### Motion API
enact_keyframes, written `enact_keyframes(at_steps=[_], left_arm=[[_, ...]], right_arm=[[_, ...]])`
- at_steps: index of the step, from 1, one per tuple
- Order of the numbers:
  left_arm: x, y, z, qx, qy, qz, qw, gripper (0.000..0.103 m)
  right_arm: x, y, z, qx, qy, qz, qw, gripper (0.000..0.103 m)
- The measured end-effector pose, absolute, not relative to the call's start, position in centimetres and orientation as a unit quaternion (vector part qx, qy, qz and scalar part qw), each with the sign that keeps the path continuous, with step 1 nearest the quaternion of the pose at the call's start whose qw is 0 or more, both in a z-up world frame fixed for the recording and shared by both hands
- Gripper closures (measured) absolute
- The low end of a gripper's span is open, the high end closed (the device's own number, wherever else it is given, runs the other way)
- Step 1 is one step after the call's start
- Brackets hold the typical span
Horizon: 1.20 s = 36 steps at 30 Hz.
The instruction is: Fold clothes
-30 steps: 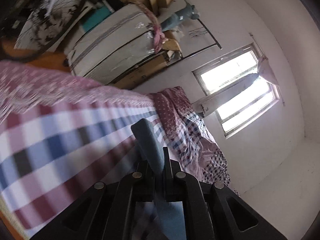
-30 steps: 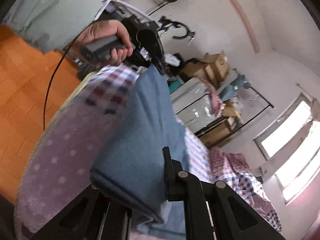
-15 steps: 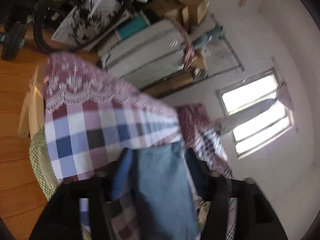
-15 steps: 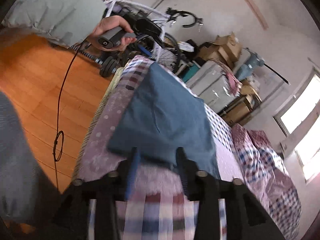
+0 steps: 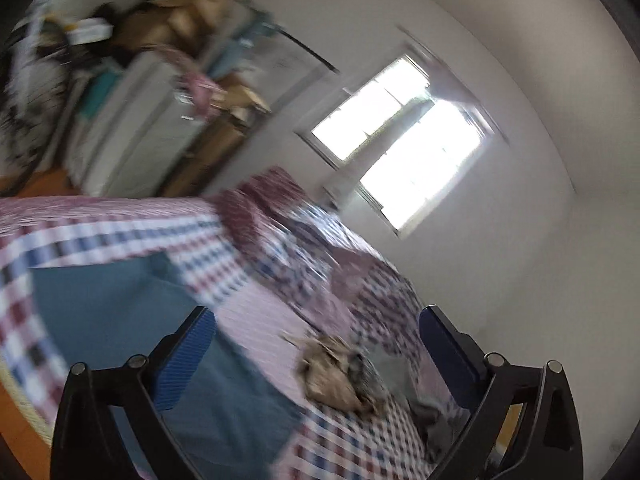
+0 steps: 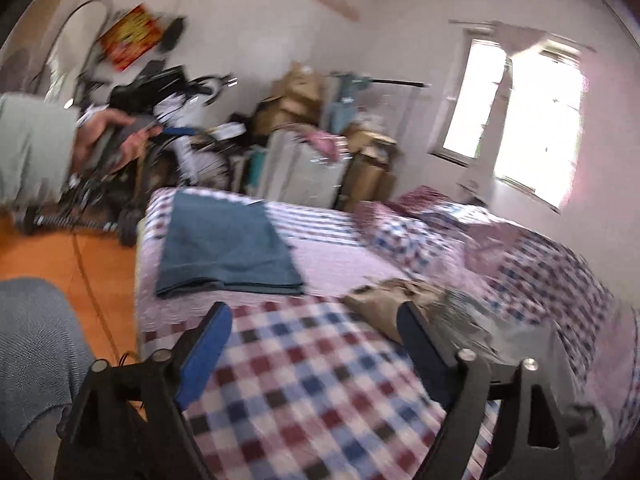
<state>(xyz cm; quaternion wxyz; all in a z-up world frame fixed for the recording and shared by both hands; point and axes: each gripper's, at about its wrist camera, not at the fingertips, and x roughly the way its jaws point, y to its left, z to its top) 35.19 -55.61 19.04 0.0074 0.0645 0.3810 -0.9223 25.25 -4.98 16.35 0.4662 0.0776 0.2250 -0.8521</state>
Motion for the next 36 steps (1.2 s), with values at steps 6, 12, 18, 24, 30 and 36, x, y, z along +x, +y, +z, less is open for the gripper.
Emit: enact_keyframes(at_steps=[6, 12, 18, 24, 30, 36], left_arm=[[27.3, -43.6, 21.8, 0.116, 0.342, -0.93, -0.073, 0.0], [20.6, -30.1, 20.9, 0.164, 0.294, -0.931, -0.139, 0.0], [15.1, -18.8, 18.2, 0.203, 0.255, -0.931, -0.166, 0.0], [9.9, -12.1, 13.1, 0.252, 0.26, -0.921, -0.147, 0.0], [6.0, -9.1, 8.1, 0.311, 0.223, -0.919, -0.099, 0.0], [3.8, -7.0, 5.1, 0.35, 0.155, -0.922, -0.055, 0.0]], right_arm=[[20.3, 4.3, 18.0, 0.104, 0.144, -0.9, 0.397, 0.008], [16.1, 13.1, 18.4, 0.128, 0.047, -0.935, 0.328, 0.004], [12.1, 19.0, 17.9, 0.163, -0.053, -0.949, 0.266, 0.0], [8.0, 21.0, 15.2, 0.242, -0.081, -0.948, 0.191, 0.0], [5.0, 24.5, 12.8, 0.314, -0.13, -0.932, 0.126, 0.0], [1.9, 24.6, 10.9, 0.353, -0.112, -0.925, 0.089, 0.0]])
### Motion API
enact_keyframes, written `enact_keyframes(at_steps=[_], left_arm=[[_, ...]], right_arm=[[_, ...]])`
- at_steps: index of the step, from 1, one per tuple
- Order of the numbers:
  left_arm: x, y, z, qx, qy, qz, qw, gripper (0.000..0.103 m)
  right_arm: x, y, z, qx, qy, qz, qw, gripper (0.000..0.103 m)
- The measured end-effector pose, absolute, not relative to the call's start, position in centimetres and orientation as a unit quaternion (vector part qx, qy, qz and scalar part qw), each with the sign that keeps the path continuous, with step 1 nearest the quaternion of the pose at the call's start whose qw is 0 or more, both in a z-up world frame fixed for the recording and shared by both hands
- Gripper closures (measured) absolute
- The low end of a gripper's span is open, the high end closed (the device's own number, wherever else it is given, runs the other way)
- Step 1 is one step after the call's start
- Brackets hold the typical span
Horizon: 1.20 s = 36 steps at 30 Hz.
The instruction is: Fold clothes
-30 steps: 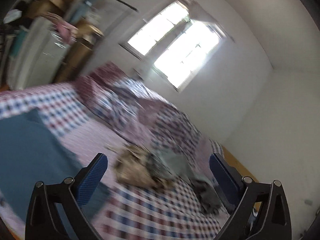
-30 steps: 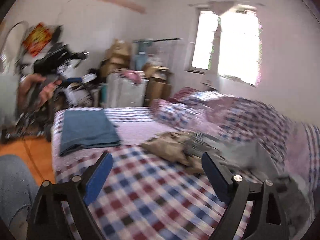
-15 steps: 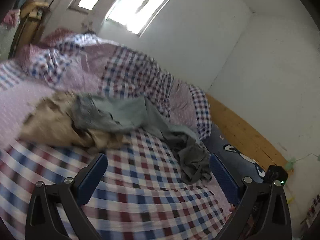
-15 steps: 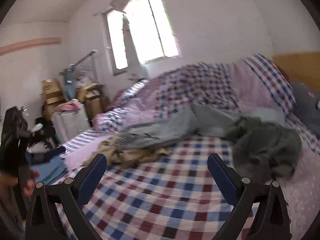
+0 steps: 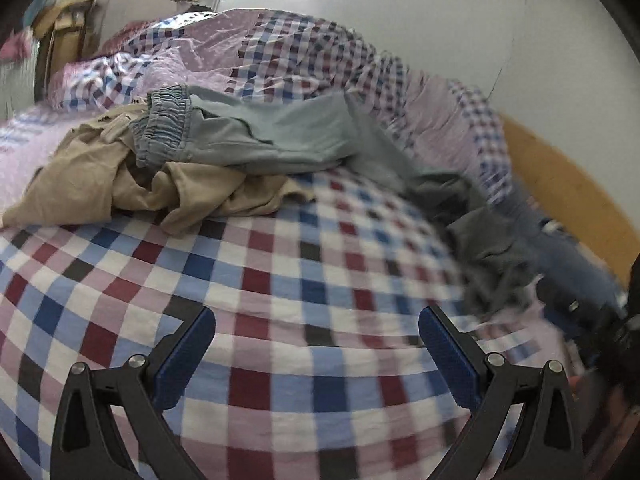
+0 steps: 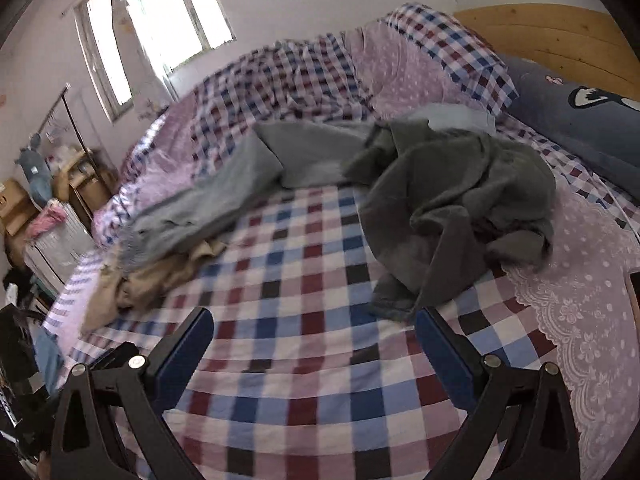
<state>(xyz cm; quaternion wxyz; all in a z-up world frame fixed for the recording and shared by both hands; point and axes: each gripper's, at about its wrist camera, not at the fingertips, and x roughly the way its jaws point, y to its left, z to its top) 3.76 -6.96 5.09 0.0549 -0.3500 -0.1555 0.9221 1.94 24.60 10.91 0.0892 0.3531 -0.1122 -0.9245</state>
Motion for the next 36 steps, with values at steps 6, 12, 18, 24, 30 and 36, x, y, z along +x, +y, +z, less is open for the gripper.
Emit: enact_keyframes(at_steps=[6, 12, 18, 24, 30, 36], left_arm=[[2.2, -4.9, 3.7, -0.376, -0.111, 0.918, 0.048, 0.0], [1.4, -3.5, 2.6, -0.404, -0.064, 0.912, 0.033, 0.0], [1.1, -3.2, 1.6, -0.417, -0.046, 0.907, 0.024, 0.0], [0.9, -3.1, 0.8, -0.421, -0.038, 0.906, 0.021, 0.0], [0.9, -2.8, 0.5, -0.42, -0.028, 0.907, 0.016, 0.0], [0.7, -2.7, 0.4, -0.424, -0.026, 0.905, 0.016, 0.0]], right_arm=[[0.4, 23.1, 8.9, 0.381, -0.071, -0.918, 0.082, 0.0], [-0.6, 21.8, 6.4, 0.412, -0.048, -0.907, 0.069, 0.0], [-1.5, 21.4, 3.7, 0.444, -0.029, -0.895, 0.046, 0.0], [-1.8, 20.7, 3.0, 0.447, -0.003, -0.894, 0.036, 0.0], [-1.9, 20.1, 2.4, 0.448, 0.017, -0.894, 0.024, 0.0], [-2.0, 20.0, 2.1, 0.452, 0.024, -0.891, 0.02, 0.0]])
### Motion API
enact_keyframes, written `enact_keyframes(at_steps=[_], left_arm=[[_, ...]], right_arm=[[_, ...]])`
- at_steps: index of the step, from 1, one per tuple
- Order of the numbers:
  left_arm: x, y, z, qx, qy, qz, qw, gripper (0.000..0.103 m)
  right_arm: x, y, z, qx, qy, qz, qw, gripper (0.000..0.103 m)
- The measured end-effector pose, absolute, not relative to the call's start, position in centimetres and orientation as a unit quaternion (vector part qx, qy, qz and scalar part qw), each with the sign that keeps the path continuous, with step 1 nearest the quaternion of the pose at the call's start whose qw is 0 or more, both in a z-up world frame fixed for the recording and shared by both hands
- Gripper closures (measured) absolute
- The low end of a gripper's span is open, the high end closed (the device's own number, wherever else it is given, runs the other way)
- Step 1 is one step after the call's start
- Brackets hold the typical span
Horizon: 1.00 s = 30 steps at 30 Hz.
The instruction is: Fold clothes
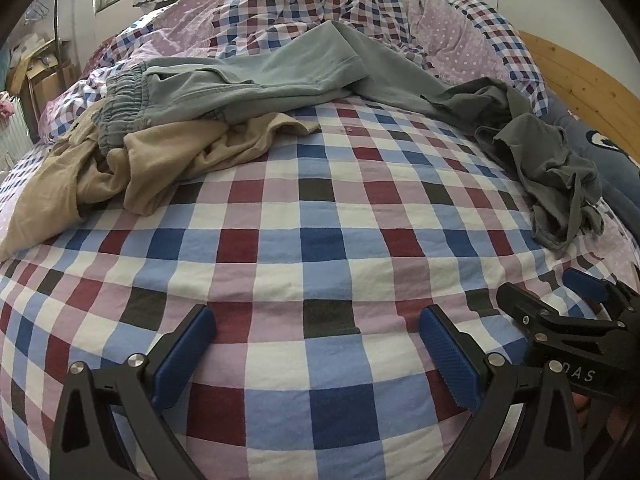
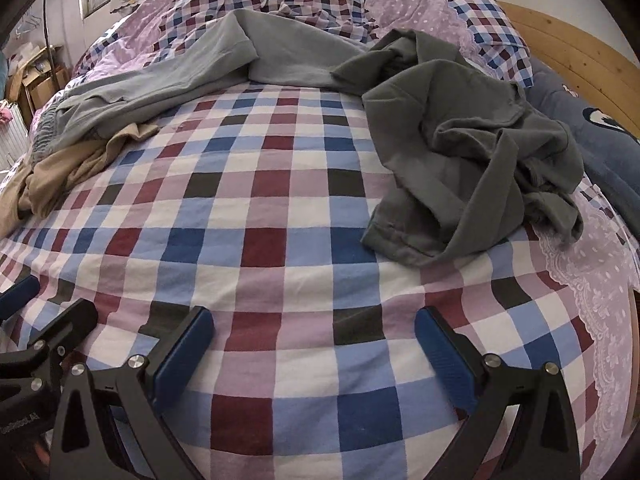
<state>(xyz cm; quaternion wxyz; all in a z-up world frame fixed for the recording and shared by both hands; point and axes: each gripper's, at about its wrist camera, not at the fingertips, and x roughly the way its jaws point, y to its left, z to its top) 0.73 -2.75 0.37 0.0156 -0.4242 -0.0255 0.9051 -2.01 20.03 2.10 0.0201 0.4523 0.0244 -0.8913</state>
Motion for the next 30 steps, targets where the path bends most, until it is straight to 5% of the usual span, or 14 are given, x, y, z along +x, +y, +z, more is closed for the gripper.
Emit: enact_keyframes(at_steps=[30], left_arm=[[0.48, -2.46, 0.37, -0.431, -0.016, 0.902, 0.012, 0.0]], right_arm=[[-2.08, 20.08, 2.02, 0.453, 0.024, -0.891, 0.02, 0.0]])
